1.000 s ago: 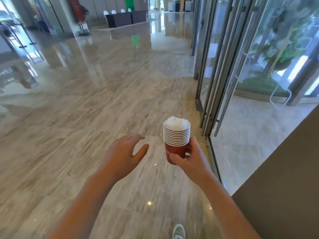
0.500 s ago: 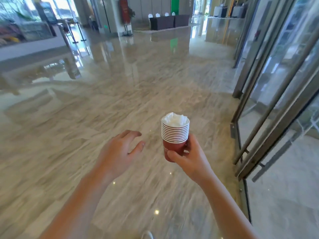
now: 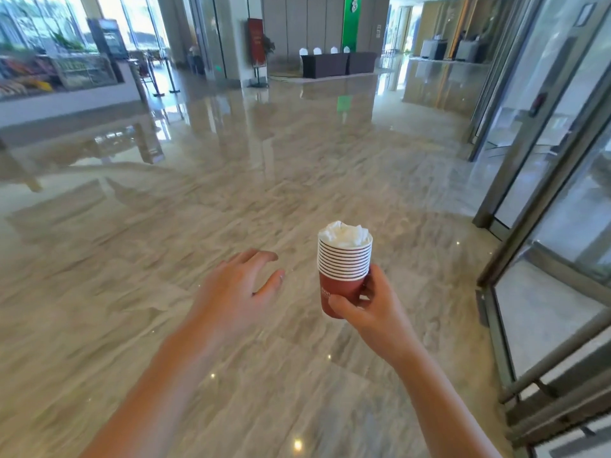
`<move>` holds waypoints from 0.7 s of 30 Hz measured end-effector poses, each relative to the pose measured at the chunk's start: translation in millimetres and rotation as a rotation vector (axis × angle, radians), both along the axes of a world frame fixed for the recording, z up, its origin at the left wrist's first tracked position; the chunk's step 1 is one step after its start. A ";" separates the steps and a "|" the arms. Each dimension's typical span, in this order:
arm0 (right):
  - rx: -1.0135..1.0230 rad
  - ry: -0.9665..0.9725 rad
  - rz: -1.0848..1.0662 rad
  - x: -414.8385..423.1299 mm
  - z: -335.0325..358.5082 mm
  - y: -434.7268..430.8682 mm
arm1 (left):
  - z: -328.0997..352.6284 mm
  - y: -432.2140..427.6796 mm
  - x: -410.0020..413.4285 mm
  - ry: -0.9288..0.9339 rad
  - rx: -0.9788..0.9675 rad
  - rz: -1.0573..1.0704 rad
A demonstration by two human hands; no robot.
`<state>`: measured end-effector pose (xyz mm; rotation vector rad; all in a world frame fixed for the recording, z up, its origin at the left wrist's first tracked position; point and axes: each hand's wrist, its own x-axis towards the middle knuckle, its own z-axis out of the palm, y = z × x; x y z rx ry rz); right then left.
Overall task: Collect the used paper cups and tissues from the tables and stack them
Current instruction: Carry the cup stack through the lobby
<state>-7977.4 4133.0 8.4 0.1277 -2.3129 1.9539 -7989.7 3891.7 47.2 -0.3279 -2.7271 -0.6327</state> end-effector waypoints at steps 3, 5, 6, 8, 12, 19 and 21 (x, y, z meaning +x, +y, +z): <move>-0.004 -0.016 -0.010 -63.6 -4.2 1.0 | -3.7 3.5 -65.8 -0.019 -0.002 -0.021; 0.000 -0.019 -0.013 -113.2 -10.7 3.8 | -12.0 7.4 -115.3 -0.028 -0.018 -0.035; 0.004 -0.018 -0.014 -139.1 -13.6 5.7 | -16.0 9.6 -141.7 -0.033 -0.021 -0.039; -0.013 -0.016 -0.013 -193.5 -19.6 11.2 | -20.3 15.7 -196.2 -0.054 -0.019 -0.043; -0.029 -0.010 0.000 -305.0 -22.3 26.9 | -19.7 31.0 -303.8 -0.069 -0.053 -0.044; -0.044 0.033 0.052 -488.5 4.6 21.4 | 4.0 25.8 -468.2 -0.013 -0.033 0.026; -0.040 0.034 0.063 -531.8 8.3 16.0 | 7.3 20.7 -508.8 -0.012 -0.026 0.063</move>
